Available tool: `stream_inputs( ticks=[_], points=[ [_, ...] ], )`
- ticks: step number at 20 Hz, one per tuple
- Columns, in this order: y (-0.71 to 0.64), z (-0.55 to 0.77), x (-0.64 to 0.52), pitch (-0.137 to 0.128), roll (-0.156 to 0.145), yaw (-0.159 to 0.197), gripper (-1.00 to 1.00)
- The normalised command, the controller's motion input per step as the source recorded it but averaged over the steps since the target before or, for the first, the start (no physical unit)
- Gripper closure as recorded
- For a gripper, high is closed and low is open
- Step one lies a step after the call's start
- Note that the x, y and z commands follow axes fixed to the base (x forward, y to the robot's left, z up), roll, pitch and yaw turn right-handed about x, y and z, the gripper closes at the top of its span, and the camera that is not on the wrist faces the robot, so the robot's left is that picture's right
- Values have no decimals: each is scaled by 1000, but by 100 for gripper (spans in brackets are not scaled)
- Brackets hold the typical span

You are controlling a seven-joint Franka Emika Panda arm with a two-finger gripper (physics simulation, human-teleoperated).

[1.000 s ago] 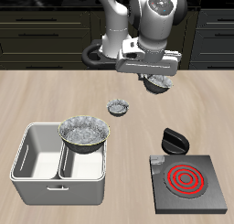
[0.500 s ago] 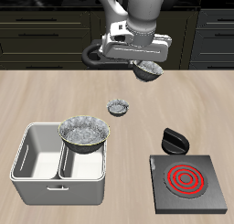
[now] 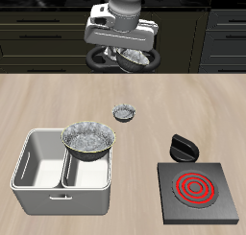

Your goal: Place the largest bowl in the left side of the drainer and the medium bowl in the right side

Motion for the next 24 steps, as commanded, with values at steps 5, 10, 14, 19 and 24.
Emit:
stream_inputs(
  ticks=[5, 10, 14, 19, 24],
  points=[
    [-560, 262, 157, 72, 15, -24, 100],
    [-653, 181, 222, 91, -4, -10, 100],
    [-597, 212, 134, -4, -82, 18, 100],
    [-606, 244, 150, -23, -105, 14, 100],
    [-374, 176, 191, 13, -70, 11, 100]
  ],
)
